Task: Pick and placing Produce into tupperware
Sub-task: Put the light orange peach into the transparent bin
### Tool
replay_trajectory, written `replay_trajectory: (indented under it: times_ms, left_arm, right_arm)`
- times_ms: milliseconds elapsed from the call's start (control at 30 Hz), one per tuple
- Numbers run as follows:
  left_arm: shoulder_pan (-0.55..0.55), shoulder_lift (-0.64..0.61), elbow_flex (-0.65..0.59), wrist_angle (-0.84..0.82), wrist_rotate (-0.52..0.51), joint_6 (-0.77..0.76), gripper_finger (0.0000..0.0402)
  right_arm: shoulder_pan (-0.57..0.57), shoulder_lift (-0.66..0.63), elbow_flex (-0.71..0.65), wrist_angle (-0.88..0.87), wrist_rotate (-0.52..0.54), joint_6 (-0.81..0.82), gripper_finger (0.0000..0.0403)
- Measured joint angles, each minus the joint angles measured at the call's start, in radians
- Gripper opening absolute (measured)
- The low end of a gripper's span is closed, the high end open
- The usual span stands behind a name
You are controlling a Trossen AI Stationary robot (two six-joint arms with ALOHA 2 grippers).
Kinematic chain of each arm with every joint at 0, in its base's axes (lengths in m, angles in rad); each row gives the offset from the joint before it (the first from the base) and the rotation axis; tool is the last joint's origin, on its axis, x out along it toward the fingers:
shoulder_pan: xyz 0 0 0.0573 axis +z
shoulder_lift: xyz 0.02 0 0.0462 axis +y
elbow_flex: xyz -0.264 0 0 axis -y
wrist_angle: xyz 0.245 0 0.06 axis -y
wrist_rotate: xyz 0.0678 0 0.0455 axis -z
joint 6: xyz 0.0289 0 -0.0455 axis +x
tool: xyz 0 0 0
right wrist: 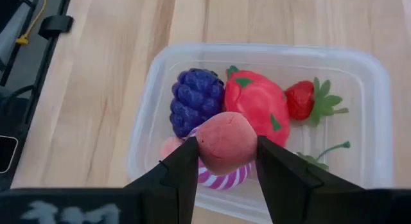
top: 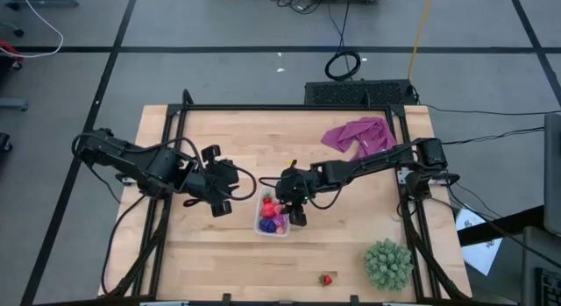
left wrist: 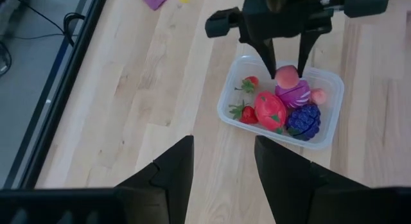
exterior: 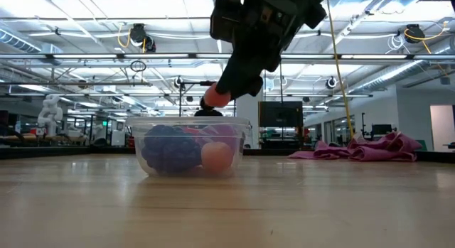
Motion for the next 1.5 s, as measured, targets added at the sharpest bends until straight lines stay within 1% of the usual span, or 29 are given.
replay_trajectory:
  times_ms: [467,633,700,1200,1500]
  left_arm:
    - [0.000,0.000,0.000,0.002,0.000,-0.003,0.0170]
    - [0.000,0.000,0.000,0.002,0.000,-0.004,0.0170]
    - [0.000,0.000,0.000,0.002,0.000,-0.004,0.0170]
    - [0.000,0.000,0.000,0.003,0.001,-0.011,0.0170]
    - [0.000,0.000,0.000,0.002,0.001,-0.025,0.0170]
  right_arm:
    - [0.000,0.022,-0.001,-0.024,0.007,-0.024,0.0133]
    - [0.000,0.037,-0.001,-0.026,0.030,-0.034,0.0133]
    - [0.000,0.047,0.000,-0.002,0.030,-0.041,0.0133]
    - [0.000,0.047,0.001,0.016,0.040,-0.113,0.0133]
    - [-0.025,0.048,0.001,0.013,0.056,-0.113,0.0133]
